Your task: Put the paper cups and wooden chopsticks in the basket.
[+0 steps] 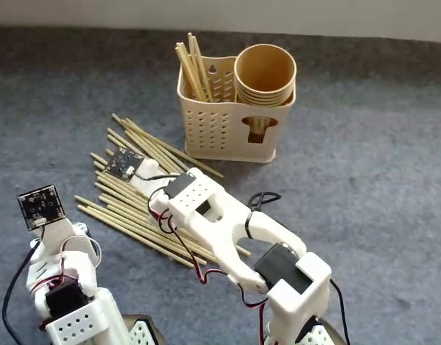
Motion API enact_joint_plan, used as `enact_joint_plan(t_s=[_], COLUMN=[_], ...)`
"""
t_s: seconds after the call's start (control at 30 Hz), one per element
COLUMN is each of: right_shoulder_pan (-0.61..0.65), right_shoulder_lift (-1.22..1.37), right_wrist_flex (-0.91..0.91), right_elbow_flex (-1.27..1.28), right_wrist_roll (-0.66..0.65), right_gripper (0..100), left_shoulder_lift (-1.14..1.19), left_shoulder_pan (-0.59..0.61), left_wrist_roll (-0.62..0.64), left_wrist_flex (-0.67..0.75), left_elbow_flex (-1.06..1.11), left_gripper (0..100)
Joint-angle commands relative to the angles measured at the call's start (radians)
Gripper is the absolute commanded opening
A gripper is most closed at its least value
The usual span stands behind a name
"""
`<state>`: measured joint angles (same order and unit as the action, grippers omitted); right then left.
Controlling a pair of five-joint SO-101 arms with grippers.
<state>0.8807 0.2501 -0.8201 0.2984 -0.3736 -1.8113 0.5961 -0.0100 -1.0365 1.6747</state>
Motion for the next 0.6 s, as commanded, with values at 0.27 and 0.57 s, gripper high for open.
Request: enact_joint_plan(t_s=[0.27,0.57], right_shoulder_pan=[-0.051,-0.056], right_shoulder_lift=[-0.054,-0.199], right_wrist_flex=[-0.147,-0.188], right_elbow_flex=[-0.108,-0.102], right_wrist_roll=[0.008,0.008], right_gripper=[0.6,0.6], left_shoulder_lift=[-0.013,-0.013], left_shoulder_pan=[0.008,0.008], left_wrist_roll=[-0.008,-0.008], left_wrist_flex=[0.017,0.017], left_elbow_flex=[0.021,0.021], left_gripper=[1,1])
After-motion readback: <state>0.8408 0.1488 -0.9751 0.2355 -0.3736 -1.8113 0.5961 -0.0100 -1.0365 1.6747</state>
